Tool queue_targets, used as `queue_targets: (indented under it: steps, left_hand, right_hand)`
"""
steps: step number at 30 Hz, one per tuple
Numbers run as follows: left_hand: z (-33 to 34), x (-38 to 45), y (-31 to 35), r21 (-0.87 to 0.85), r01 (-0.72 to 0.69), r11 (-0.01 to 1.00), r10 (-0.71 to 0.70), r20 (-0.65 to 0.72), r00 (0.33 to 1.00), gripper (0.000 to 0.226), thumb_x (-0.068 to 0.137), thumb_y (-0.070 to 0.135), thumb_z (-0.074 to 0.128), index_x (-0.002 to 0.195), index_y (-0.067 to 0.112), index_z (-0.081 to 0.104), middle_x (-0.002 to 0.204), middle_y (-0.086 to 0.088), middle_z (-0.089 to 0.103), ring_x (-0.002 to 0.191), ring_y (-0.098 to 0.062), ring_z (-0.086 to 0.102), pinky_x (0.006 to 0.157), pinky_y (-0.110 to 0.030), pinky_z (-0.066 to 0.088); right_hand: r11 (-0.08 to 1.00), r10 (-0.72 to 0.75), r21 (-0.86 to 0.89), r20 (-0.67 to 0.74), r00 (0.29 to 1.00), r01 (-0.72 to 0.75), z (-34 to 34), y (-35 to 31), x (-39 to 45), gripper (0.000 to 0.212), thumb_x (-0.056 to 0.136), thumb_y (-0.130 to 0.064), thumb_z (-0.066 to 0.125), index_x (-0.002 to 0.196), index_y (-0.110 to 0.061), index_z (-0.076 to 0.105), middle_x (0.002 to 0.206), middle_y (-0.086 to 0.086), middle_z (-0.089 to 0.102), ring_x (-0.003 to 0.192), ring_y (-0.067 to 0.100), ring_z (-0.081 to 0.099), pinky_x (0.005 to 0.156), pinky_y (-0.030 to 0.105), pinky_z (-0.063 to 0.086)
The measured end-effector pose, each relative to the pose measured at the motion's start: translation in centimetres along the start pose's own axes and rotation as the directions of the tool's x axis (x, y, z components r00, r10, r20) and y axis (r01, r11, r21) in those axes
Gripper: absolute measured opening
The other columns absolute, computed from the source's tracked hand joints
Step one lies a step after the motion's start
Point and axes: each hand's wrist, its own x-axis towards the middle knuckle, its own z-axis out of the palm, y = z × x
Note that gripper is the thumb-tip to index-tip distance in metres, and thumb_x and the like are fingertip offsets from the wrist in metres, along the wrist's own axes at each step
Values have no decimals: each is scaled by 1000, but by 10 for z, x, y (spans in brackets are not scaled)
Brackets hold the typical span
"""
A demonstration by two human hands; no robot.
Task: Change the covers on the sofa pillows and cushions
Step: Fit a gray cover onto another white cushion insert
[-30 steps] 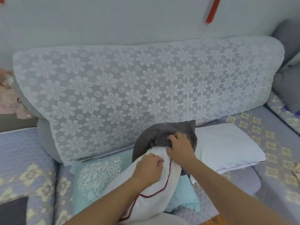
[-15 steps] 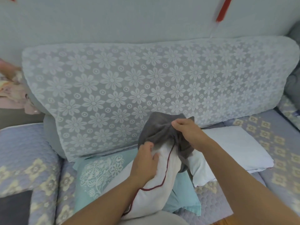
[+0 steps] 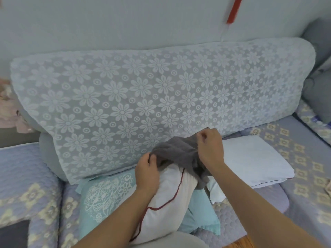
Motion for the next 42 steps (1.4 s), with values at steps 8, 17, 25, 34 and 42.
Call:
queue_targets:
  steps: [8, 17, 25, 34, 42]
  left_hand:
    - [-4, 7, -6, -105, 187, 977, -179, 82, 980, 32, 108, 27, 41, 99, 8, 65, 92, -4, 65, 85, -17, 60, 67, -24, 43]
    - [-10, -2, -7, -106, 7, 994, 5, 105, 994, 30, 104, 31, 52, 93, 9, 68, 87, -8, 69, 84, -22, 63, 75, -31, 50]
    - [-13, -6, 4, -85, 84, 993, -93, -118, 989, 25, 104, 30, 52, 88, 17, 65, 83, 1, 65, 77, -11, 59, 64, -22, 41]
    - [-13, 4, -5, -218, 110, 970, -48, 272, 961, 35, 91, 0, 66, 116, 22, 57, 113, 5, 65, 100, -1, 64, 82, -13, 50]
    - [9, 1, 12, 207, -202, 957, 165, 184, 969, 40, 84, 26, 75, 99, 18, 38, 107, 4, 34, 78, -1, 43, 66, -31, 44]
  right_hand:
    - [808, -582, -56, 82, 809, 587, 38, -5, -86, 20, 77, -22, 72, 93, -13, 64, 100, 4, 56, 94, 20, 49, 86, 31, 42]
    - [809, -280, -465, 235, 931, 361, 59, -9, -55, 41, 70, -32, 68, 107, -20, 54, 106, 5, 53, 96, 28, 50, 82, 41, 46]
    - [771, -329, -563, 47, 943, 297, 40, 6, -42, 57, 69, -7, 68, 124, -15, 57, 122, 12, 52, 108, 35, 47, 97, 45, 40]
    - [917, -331, -280, -142, 933, 283, 15, 13, -51, 57, 51, 7, 66, 106, -7, 62, 94, 10, 52, 86, 28, 49, 74, 36, 42]
    - [939, -57, 341, 255, 965, -35, 20, -19, -52, 50, 77, 3, 66, 100, -40, 53, 88, -4, 64, 76, 7, 61, 71, 23, 50]
